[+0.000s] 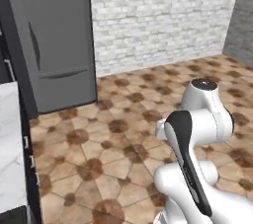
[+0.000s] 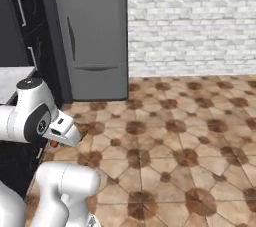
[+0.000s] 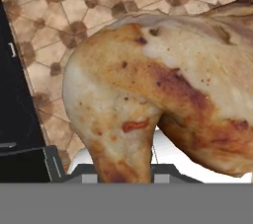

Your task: Take the chicken drumsticks from the pan and place one on each plate on the dining counter.

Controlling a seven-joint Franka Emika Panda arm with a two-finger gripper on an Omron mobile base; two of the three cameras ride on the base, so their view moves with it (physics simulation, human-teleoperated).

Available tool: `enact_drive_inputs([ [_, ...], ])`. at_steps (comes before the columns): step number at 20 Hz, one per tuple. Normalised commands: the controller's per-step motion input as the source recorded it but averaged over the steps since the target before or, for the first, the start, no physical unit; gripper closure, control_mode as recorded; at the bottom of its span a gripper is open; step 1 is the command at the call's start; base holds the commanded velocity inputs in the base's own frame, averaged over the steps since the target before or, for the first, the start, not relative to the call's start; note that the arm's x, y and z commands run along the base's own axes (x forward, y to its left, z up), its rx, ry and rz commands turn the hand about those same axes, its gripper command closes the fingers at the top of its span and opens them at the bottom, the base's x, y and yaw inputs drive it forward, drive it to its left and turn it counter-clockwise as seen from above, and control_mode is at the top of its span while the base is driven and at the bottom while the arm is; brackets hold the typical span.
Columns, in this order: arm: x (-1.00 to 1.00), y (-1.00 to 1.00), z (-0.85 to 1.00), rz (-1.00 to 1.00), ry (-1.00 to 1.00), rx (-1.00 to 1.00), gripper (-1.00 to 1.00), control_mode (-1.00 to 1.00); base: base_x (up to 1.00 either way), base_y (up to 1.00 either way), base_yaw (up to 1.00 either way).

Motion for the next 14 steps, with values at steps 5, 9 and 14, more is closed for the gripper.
enact_drive_inputs([
  [5, 0.00, 0.00, 0.00, 0.00, 0.00, 0.00, 1.00, 1.00, 0.47, -0.45, -0.63],
  [9, 0.00, 0.00, 0.00, 0.00, 0.00, 0.00, 1.00, 1.00, 0.70, -0.46, -0.48],
  [14, 0.00, 0.00, 0.00, 0.00, 0.00, 0.00, 1.00, 1.00, 0.87, -0.47, -0.45],
])
